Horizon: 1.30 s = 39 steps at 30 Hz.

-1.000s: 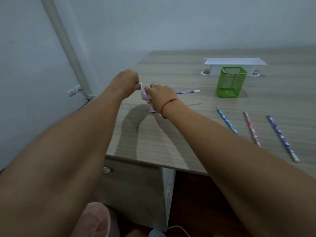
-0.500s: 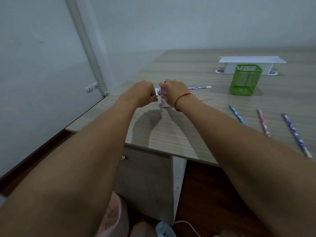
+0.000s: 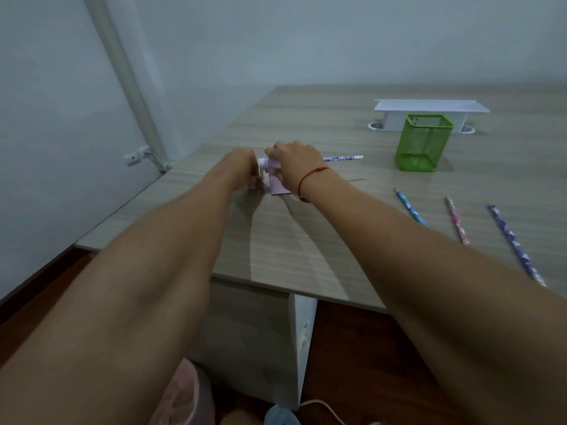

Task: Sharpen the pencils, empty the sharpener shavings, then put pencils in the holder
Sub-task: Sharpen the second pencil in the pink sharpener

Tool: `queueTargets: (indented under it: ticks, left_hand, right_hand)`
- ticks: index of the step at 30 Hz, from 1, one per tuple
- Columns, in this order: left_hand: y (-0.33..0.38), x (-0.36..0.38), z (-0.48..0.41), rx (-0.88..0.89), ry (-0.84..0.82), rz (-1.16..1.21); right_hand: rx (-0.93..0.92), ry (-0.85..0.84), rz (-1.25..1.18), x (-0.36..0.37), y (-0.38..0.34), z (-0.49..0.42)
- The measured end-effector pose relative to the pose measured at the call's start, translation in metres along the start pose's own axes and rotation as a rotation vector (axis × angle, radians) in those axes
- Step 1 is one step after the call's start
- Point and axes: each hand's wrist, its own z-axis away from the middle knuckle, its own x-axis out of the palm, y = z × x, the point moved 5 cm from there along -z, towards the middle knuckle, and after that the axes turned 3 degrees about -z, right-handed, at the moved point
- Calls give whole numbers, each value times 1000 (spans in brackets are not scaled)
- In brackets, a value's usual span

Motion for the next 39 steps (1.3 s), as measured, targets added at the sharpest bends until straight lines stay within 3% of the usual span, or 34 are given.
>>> queueTargets:
  ticks: [6,13,18,30,36,39]
  left_hand:
    - [-1,-35,-14,41,230,26]
    - [10,-65,22,161,248,-54]
    - [9,-36,51,214,131,28]
    - [-1,-3,10,23,-101,63]
    - [-2,-12,-16,-26,5,35]
    - [0,-35,-22,10,168,-11]
  right_hand:
    - [15,-23,3,3,-1,-4]
    - [39,-54,11,-1,-6,-3]
    - [31,-46,-3,0,-8,1]
    - [5,-29,-8,1,3,-10]
    - [-1,-34,4,6,5,-13]
    - [10,-14,-23,8,3,-16]
